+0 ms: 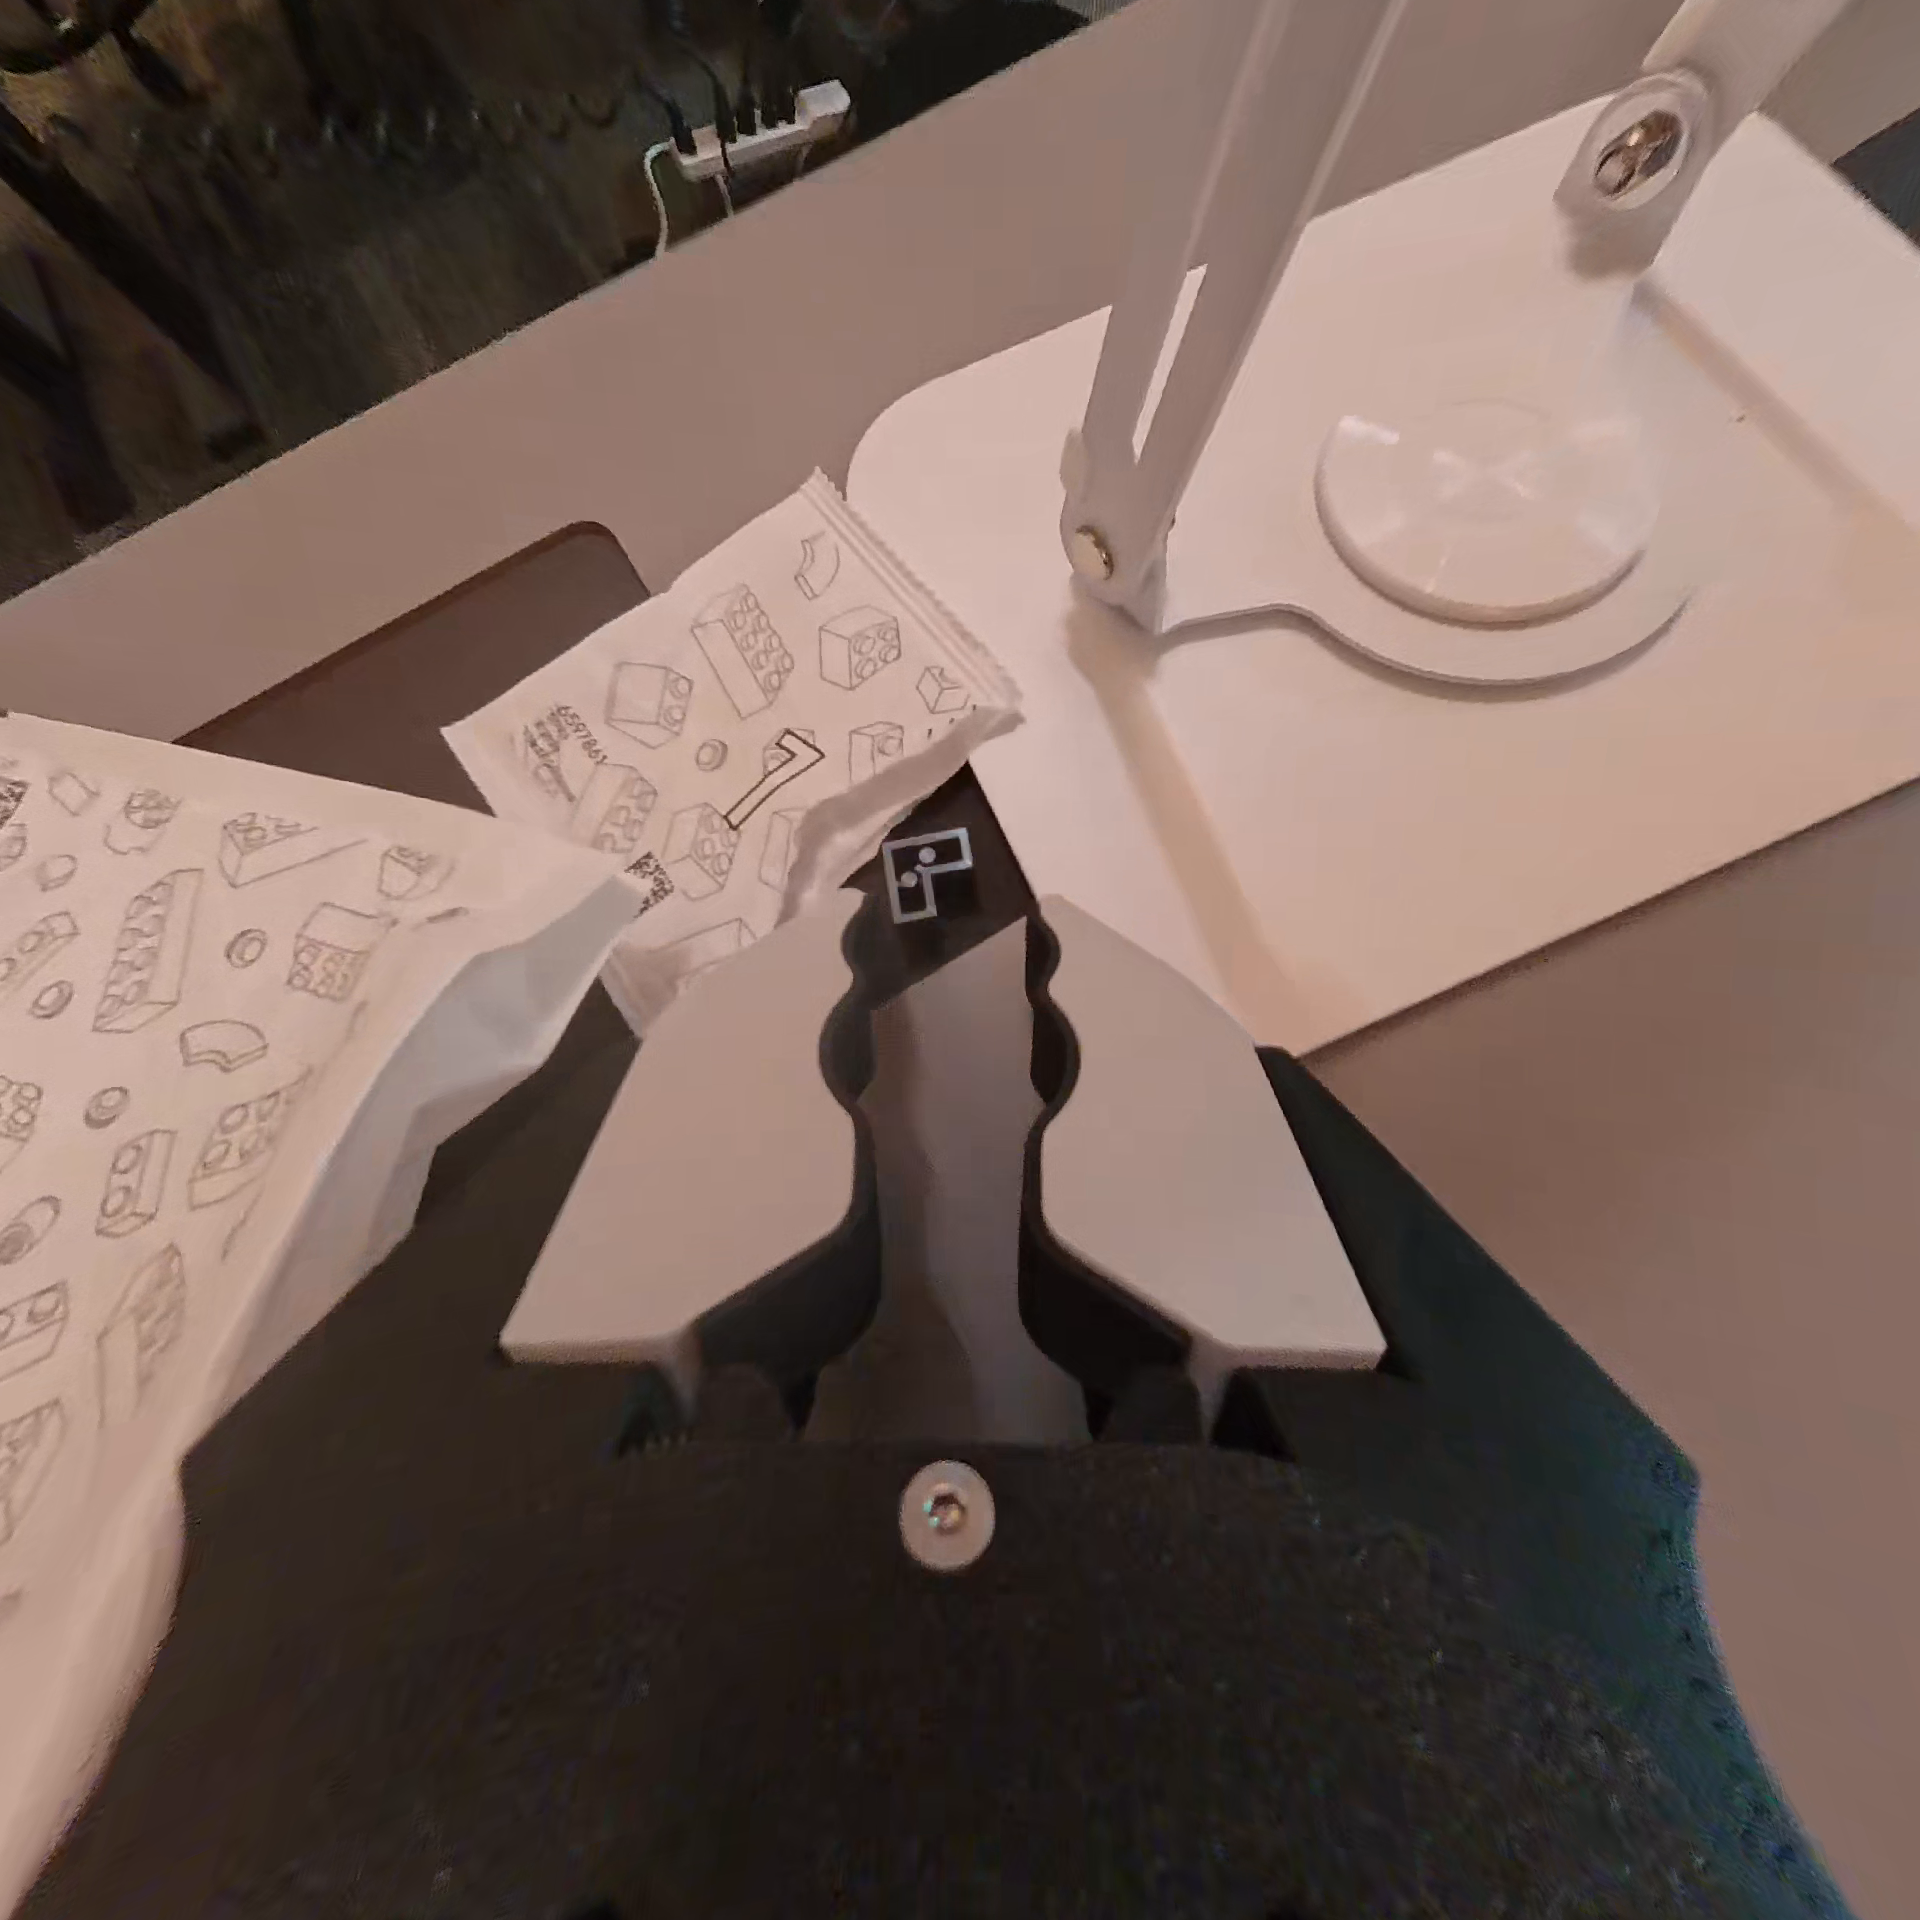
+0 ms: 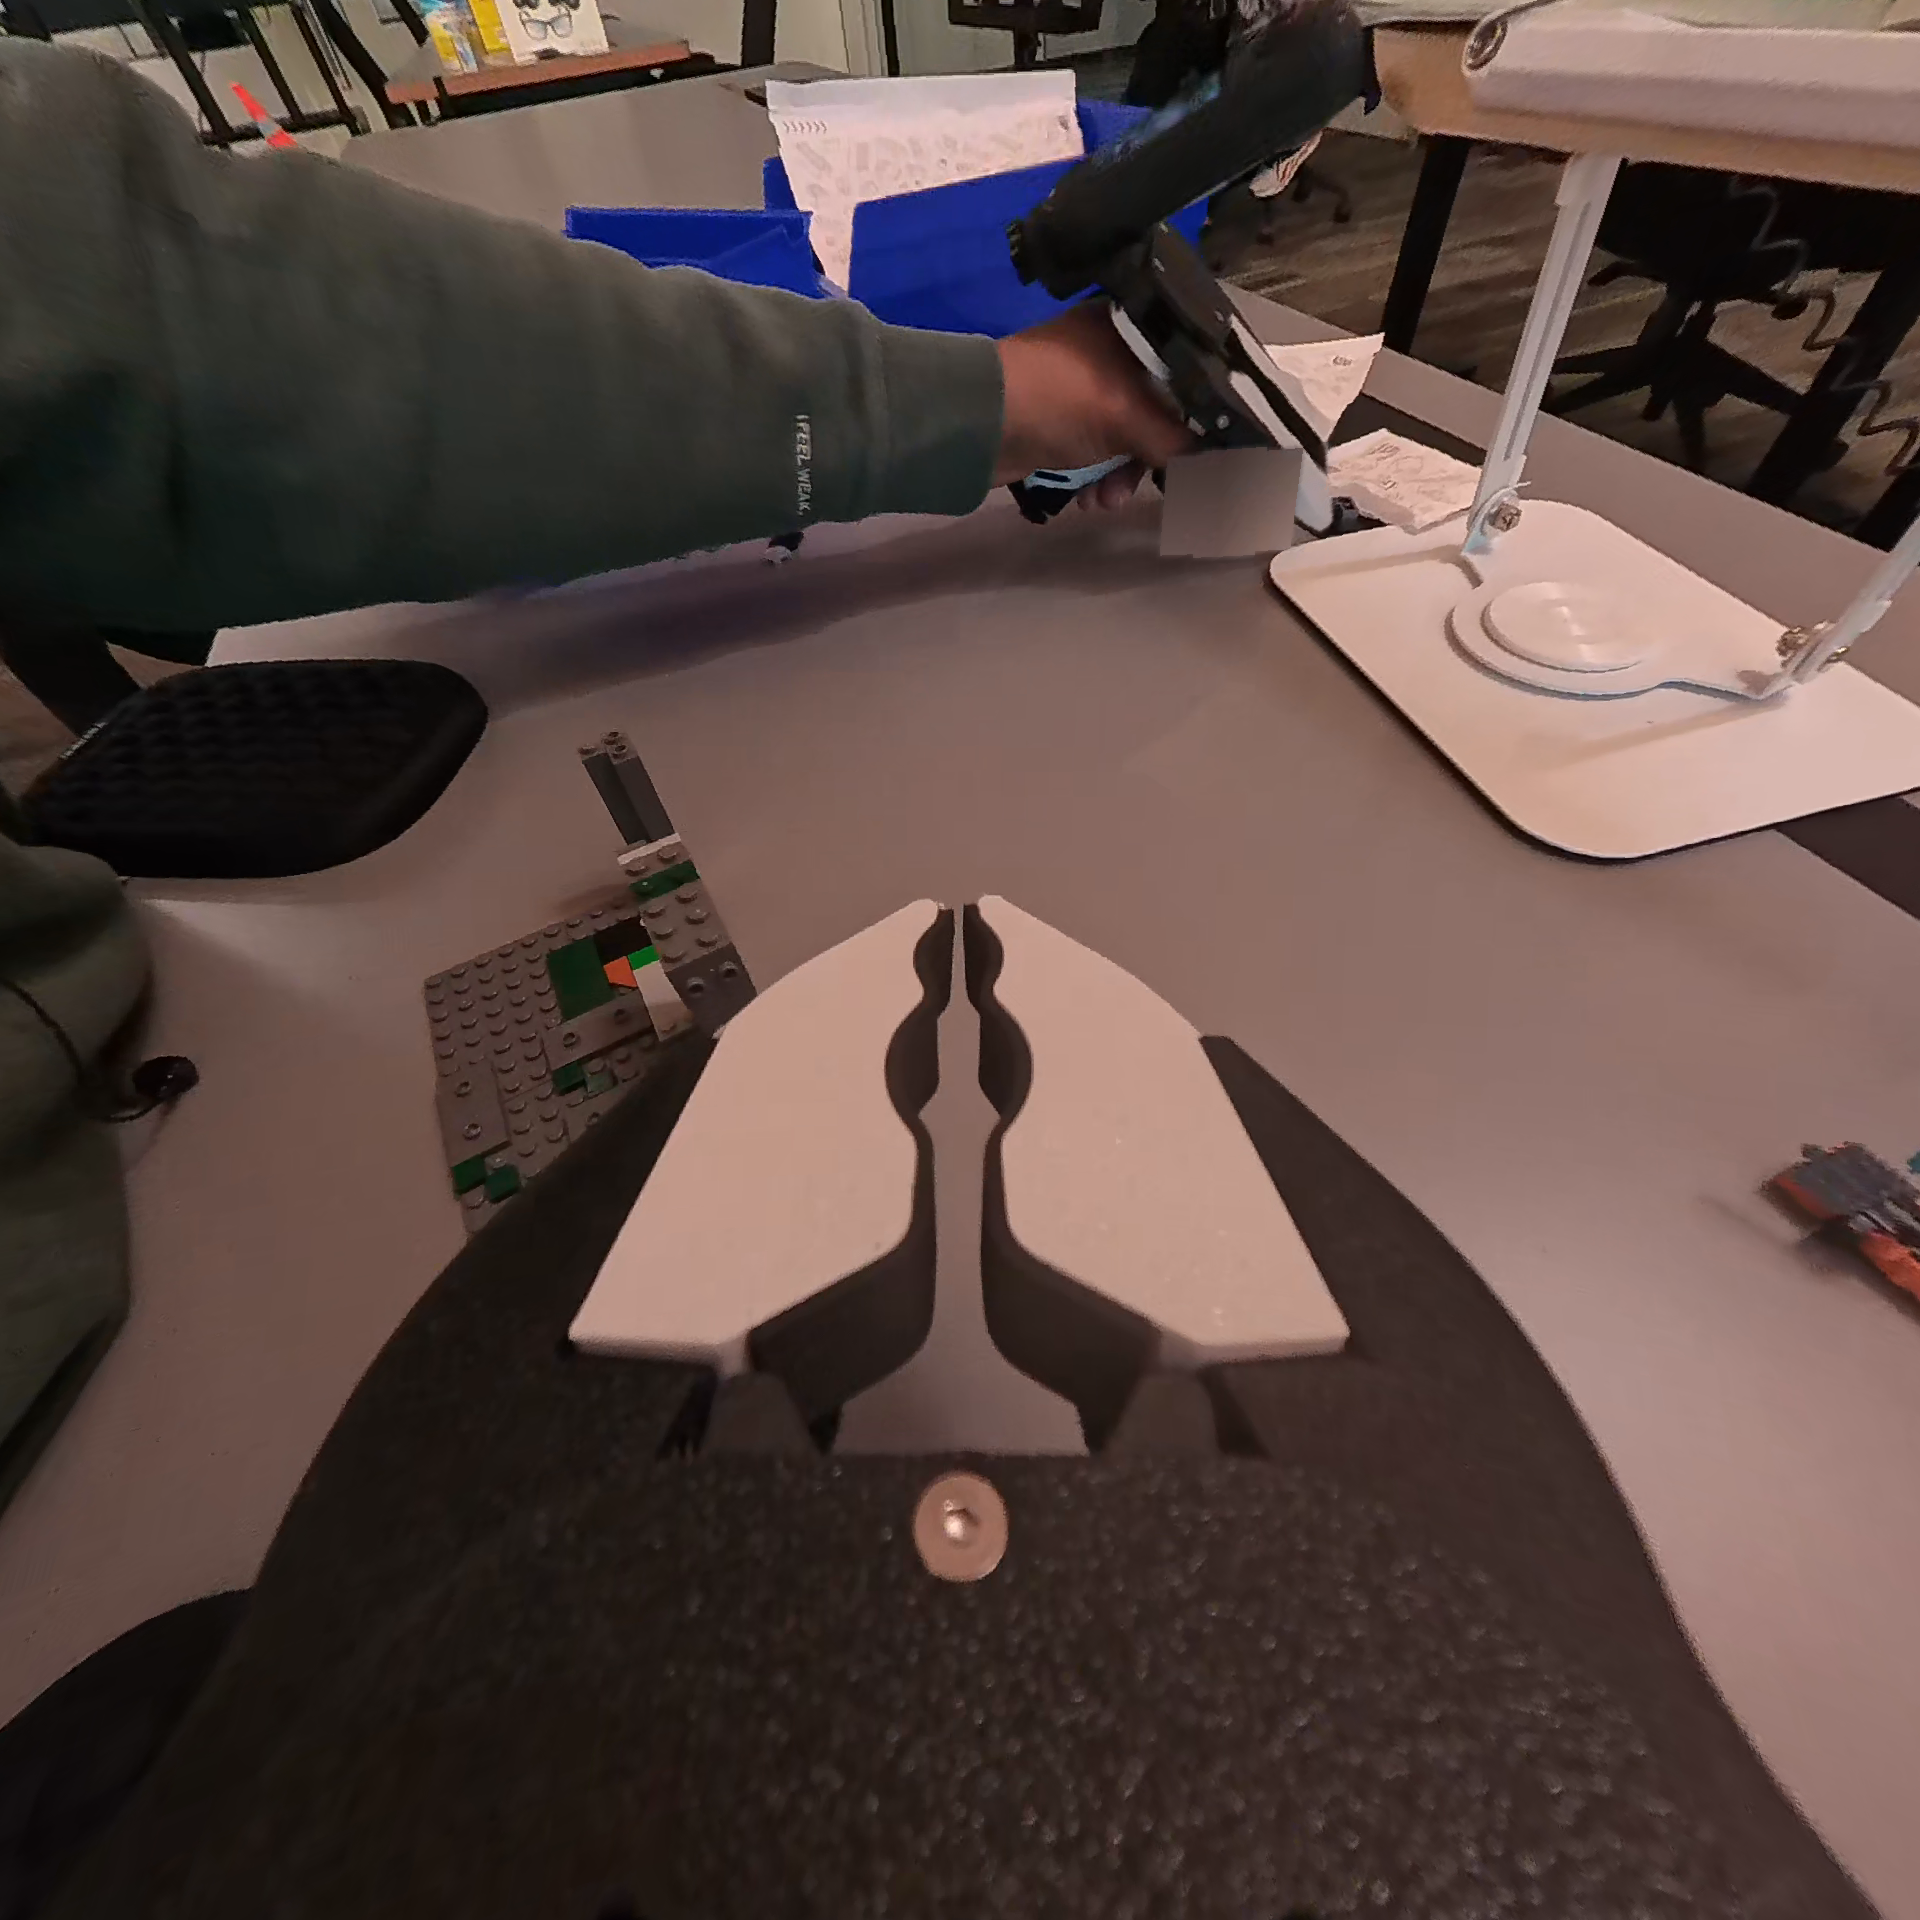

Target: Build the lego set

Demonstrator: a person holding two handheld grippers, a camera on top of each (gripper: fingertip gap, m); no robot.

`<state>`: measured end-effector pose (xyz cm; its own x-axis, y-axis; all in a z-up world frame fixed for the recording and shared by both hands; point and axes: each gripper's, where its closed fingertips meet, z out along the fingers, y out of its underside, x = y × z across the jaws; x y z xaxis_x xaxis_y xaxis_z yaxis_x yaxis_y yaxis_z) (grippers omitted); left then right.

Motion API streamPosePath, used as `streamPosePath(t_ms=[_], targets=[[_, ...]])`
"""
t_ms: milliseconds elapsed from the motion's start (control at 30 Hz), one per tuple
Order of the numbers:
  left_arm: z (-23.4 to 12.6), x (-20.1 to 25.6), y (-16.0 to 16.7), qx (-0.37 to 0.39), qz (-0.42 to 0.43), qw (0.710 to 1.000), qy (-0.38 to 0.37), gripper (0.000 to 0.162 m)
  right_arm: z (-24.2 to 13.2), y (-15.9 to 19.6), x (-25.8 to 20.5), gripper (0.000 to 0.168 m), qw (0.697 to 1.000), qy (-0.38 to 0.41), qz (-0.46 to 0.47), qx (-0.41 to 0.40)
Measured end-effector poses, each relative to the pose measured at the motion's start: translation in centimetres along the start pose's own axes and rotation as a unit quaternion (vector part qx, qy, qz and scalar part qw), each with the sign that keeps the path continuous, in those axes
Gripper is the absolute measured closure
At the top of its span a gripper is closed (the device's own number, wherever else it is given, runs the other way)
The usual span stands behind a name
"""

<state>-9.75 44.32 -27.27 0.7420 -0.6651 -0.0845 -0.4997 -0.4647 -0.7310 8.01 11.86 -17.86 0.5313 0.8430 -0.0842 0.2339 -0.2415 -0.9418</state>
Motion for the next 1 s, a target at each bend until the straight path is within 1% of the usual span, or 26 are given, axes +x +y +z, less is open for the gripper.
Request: streamPosePath(t_ms=[67,167,300,367,433,500,600,700,800,900,1000], targets=[[0.5,-0.3,0.6,-0.02,0.006,1.0,-0.016,0.137,0.1,0.1,0.0,0.167,1.0,-0.003,0.003,0.0],[0.6,-0.2,0.5,-0.016,0.006,1.0,-0.017,0.153,0.2,0.2,-0.1,0.167,1.0,-0.006,0.004,-0.001],[-0.7,0.6,0.3,0.006,0.054,0.998,-0.024,0.154,0.4,0.3,-0.3,0.167,1.0,-0.009,0.005,0.0],[-2.6,1.8,-0.5,0.051,0.085,0.994,-0.036,0.155,0.5,0.3,-0.4,0.167,1.0,-0.01,0.001,0.001],[-5.2,3.9,-1.5,0.103,0.122,0.986,-0.045,0.155,0.6,0.2,-0.5,0.167,1.0,-0.009,-0.003,0.007],[-8.1,7.1,-2.4,0.154,0.152,0.976,-0.039,0.155,0.7,-0.2,-0.7,0.167,1.0,-0.011,-0.002,0.016],[-12.5,12.7,-3.0,0.205,0.195,0.959,-0.014,0.155,0.9,-1.0,-0.8,0.162,0.999,-0.011,0.01,0.031],[-16.8,17.6,-2.9,0.229,0.242,0.943,0.0,0.155,1.1,-2.3,-1.4,0.157,0.999,-0.017,0.025,0.044],[-20.6,21.3,-2.6,0.249,0.275,0.928,0.006,0.155,1.5,-3.6,-2.5,0.152,0.998,-0.027,0.031,0.05],[-23.4,23.8,-2.2,0.264,0.296,0.918,0.009,0.155,2.3,-5.0,-4.1,0.146,0.997,-0.044,0.037,0.051],[-25.3,25.3,-1.5,0.275,0.306,0.911,0.012,0.155,3.3,-6.5,-5.6,0.14,0.996,-0.061,0.046,0.056]])
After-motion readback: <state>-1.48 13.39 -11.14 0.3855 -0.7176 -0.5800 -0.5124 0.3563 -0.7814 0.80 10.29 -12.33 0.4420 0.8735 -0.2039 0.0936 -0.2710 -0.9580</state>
